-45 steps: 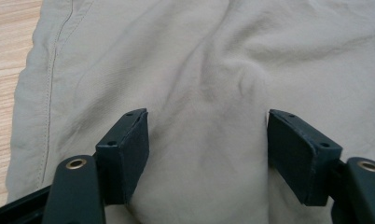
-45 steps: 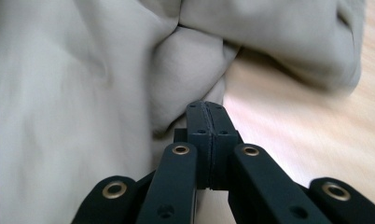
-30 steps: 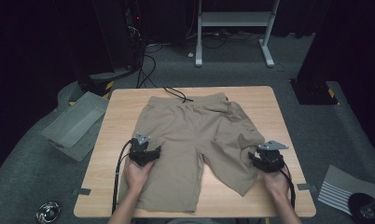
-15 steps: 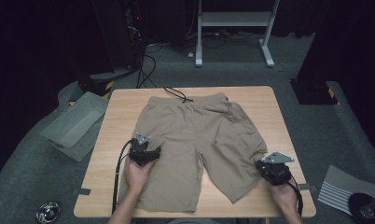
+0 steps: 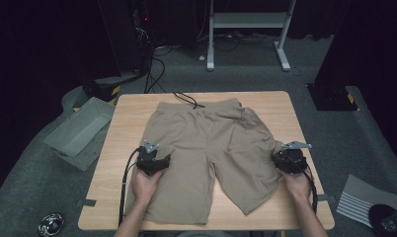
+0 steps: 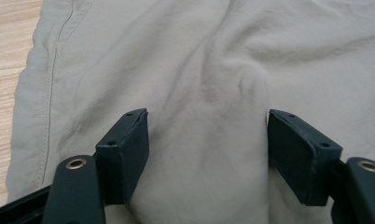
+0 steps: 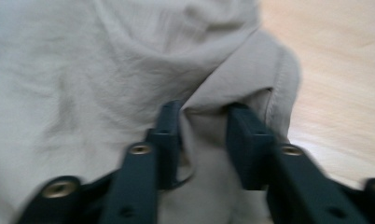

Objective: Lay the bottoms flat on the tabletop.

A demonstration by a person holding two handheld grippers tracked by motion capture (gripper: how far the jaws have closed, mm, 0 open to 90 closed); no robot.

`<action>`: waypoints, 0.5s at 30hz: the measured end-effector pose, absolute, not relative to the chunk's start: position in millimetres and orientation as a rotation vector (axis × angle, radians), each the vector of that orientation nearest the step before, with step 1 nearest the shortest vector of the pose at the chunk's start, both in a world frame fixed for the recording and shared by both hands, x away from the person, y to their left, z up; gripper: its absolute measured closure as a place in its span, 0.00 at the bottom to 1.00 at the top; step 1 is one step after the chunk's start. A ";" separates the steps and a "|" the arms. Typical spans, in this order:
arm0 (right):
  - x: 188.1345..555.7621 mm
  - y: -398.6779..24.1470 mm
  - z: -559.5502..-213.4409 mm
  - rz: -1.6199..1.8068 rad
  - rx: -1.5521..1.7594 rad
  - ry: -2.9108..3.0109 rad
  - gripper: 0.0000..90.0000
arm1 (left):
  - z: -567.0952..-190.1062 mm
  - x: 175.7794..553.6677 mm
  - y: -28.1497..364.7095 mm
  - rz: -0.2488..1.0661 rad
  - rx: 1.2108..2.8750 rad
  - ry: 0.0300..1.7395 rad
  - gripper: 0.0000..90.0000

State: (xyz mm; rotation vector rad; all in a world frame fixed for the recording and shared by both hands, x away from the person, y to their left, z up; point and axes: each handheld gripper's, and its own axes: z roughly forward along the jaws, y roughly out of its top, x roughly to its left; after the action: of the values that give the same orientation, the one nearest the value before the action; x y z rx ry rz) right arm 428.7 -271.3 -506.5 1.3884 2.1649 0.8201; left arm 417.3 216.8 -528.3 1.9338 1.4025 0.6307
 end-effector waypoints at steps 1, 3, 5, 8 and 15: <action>431.4 -270.0 -509.9 0.796 1.382 2.202 0.83 | -528.2 417.2 216.9 0.629 1.935 1.402 0.34; 432.2 -268.5 -511.3 0.810 1.367 2.222 0.97 | -528.2 417.2 216.9 0.628 1.935 1.402 0.34; 432.2 -266.1 -510.1 0.787 1.341 2.241 0.99 | -528.3 417.3 216.9 0.630 1.934 1.403 0.34; 428.3 -261.8 -502.6 0.801 1.291 2.240 1.00 | -528.2 417.2 217.0 0.628 1.935 1.403 0.34; 406.1 -232.2 -468.0 0.847 1.105 2.287 0.99 | -528.2 417.2 217.1 0.628 1.935 1.403 0.34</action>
State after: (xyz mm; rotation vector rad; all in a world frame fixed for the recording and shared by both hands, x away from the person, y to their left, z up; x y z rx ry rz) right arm 406.1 -232.2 -468.0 1.1047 2.2873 0.8467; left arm 417.2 217.1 -528.2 1.9347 1.4028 0.6276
